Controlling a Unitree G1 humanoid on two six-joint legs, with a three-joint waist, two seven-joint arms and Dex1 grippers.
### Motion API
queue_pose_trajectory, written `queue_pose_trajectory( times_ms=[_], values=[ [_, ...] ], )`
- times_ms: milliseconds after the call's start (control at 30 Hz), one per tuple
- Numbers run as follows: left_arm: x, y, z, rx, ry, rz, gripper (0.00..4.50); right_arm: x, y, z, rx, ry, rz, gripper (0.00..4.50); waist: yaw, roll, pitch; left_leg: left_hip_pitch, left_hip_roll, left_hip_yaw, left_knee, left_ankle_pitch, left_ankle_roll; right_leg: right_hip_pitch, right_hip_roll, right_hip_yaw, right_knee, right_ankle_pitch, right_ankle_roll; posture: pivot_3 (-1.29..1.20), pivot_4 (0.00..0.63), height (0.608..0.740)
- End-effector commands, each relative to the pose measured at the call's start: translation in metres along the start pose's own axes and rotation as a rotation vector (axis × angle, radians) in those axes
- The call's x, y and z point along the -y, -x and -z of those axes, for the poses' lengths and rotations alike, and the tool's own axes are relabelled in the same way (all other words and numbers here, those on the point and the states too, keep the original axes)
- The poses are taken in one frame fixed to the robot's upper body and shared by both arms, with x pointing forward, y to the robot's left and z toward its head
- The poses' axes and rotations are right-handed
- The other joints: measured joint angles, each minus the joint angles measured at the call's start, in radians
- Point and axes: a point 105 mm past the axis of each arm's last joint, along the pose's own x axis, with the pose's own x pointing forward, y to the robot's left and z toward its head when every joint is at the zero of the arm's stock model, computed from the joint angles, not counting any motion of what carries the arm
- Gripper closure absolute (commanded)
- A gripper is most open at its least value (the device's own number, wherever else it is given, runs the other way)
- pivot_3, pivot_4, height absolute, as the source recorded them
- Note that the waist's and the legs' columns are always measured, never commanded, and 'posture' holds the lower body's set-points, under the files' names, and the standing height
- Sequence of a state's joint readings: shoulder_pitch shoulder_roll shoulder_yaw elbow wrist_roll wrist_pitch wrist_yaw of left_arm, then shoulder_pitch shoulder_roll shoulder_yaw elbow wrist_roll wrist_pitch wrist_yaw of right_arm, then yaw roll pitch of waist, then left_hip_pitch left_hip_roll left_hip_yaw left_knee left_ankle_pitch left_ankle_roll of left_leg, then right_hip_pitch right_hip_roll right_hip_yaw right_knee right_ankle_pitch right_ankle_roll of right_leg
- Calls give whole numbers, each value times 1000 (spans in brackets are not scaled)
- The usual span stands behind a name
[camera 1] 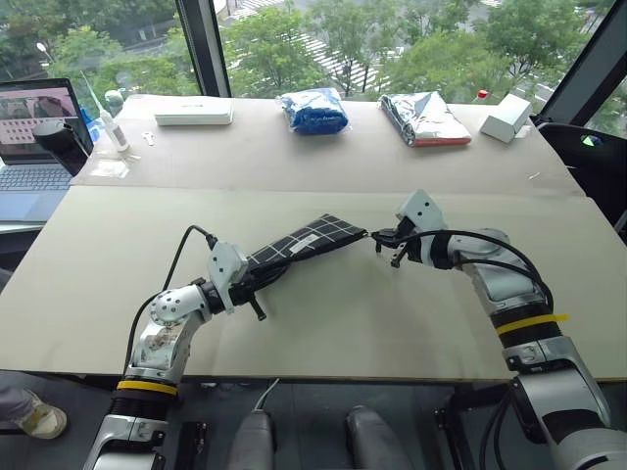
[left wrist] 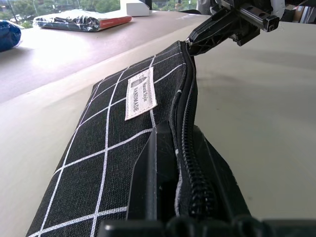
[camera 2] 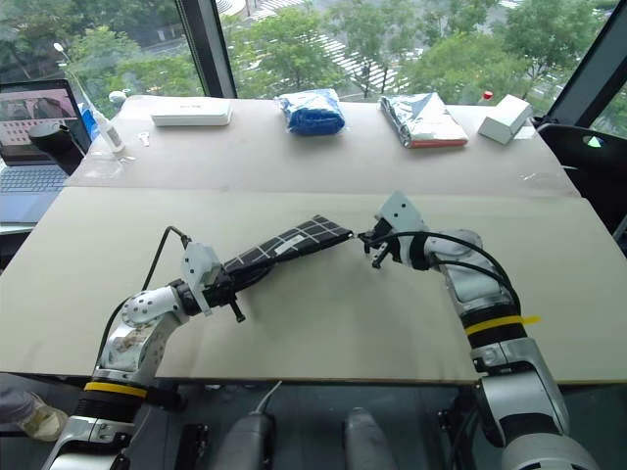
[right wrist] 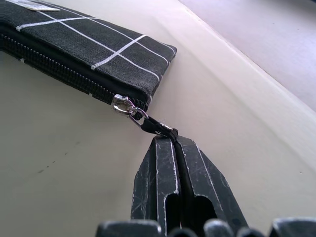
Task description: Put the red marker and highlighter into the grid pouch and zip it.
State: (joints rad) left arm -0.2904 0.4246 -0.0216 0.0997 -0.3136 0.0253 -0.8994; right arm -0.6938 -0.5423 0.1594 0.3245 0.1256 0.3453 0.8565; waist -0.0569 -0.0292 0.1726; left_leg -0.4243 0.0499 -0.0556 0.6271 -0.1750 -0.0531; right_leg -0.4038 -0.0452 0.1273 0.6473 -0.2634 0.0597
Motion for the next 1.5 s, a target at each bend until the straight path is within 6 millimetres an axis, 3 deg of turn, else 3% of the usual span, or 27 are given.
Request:
queue_pose_trajectory(
  times_ms=[33,167,233,300,367,467,633,800,900,967,1033,1133,1300,1333,1500],
  values=[
    [-1,2,-8,27,-25,0,4500,-20,7,-21,82,-8,-112,3050,0,0,0,0,0,0,0,0,0,0,0,0,0,0,0,0,150,740],
    [1,1,-9,25,-30,23,4500,-34,20,-5,1,-116,-237,1664,3,0,0,0,0,0,0,0,0,0,0,0,0,0,0,0,150,740],
    [3,1,-8,20,-35,42,4500,-38,27,-2,-11,-97,-269,1664,12,0,0,0,0,0,1,0,0,0,0,0,0,0,0,0,150,740],
    [2,1,-9,11,-52,64,4500,-23,37,3,-23,-83,-214,1664,12,0,0,0,0,0,1,0,0,0,0,0,0,0,0,0,150,740],
    [-3,-1,-16,15,-94,98,4500,3,64,7,-20,-64,-130,1664,14,0,0,0,0,0,1,0,0,0,0,0,0,0,0,0,150,740],
    [-7,-5,-24,38,-132,135,4500,13,87,2,28,-42,-105,1664,21,0,1,-1,0,0,1,0,0,0,0,0,0,-1,1,0,150,740],
    [-8,-15,-37,86,-203,241,4500,-10,118,-15,154,-60,-174,1664,16,0,1,-1,0,0,0,0,0,1,0,-1,-1,-1,1,0,150,740],
    [-12,-27,-33,83,-262,317,4500,-51,115,-8,141,-112,-249,1664,10,1,1,0,0,0,1,0,0,1,0,0,0,-1,2,0,150,740],
    [-9,-32,-21,39,-328,380,4500,-61,112,-2,136,-147,-232,1664,13,0,1,0,0,0,2,0,0,1,0,0,0,-3,5,0,150,740],
    [-7,-34,-14,17,-346,416,3758,-59,113,1,129,-161,-203,1642,14,0,1,-1,-1,0,2,0,0,1,0,0,0,-3,5,0,150,740],
    [-2,-35,-11,15,-265,462,3305,-57,115,4,118,-168,-178,1642,14,0,1,-1,-1,0,2,0,0,1,0,0,0,-3,5,0,150,740],
    [2,-39,-17,69,-237,441,2155,-50,117,9,99,-169,-141,1642,14,0,1,-1,-1,0,2,0,0,1,0,0,0,-3,5,0,150,740],
    [11,-23,-17,58,-96,438,270,-39,116,12,93,-175,-105,1642,9,1,1,-1,-1,0,2,0,0,1,0,0,0,-3,5,0,150,740],
    [11,-19,-18,54,-68,423,24,-37,116,13,96,-181,-97,1642,7,1,1,0,0,0,2,0,0,1,0,0,0,-3,4,0,150,740],
    [10,13,-31,39,123,283,24,-21,115,17,102,-200,-65,1642,3,1,1,0,0,-1,1,0,0,1,0,0,1,-3,4,0,150,740]
  ],
)
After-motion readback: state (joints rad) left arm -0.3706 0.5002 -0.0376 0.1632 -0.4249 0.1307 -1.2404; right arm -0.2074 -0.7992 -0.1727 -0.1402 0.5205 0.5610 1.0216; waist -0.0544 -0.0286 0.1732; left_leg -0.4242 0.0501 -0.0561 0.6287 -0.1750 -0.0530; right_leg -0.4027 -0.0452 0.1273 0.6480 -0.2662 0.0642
